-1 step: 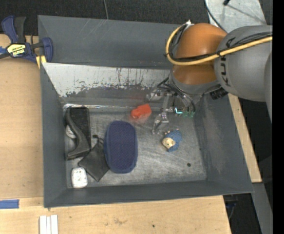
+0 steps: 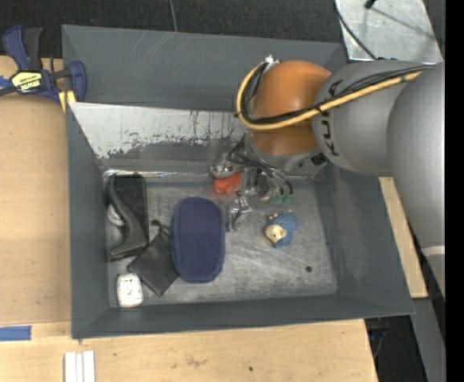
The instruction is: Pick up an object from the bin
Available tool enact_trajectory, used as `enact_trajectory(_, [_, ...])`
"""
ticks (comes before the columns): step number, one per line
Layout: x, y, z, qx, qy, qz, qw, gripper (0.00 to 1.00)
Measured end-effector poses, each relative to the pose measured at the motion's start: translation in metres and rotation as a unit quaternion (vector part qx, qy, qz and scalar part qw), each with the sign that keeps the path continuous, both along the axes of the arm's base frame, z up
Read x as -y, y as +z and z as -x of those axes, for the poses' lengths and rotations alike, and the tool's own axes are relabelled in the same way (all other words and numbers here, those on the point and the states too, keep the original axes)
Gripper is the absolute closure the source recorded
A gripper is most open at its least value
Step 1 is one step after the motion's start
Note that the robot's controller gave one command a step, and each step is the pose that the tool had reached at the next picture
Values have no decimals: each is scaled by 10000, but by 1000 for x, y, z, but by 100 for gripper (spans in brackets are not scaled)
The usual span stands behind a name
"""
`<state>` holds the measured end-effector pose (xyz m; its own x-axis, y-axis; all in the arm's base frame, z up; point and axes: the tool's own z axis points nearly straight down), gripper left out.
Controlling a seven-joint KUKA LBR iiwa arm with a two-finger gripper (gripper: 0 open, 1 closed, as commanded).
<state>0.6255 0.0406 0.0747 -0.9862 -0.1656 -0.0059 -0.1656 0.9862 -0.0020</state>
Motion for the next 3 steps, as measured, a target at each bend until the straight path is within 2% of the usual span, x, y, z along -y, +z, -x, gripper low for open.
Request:
enact_trajectory(1, [-76, 7, 16, -7, -86, -8, 10000, 0])
enact_trajectory(2, [-127, 0, 38, 14, 555, 44, 9984, 0])
enact_trajectory(3, [-132, 3, 35, 83, 539, -17, 9985, 100])
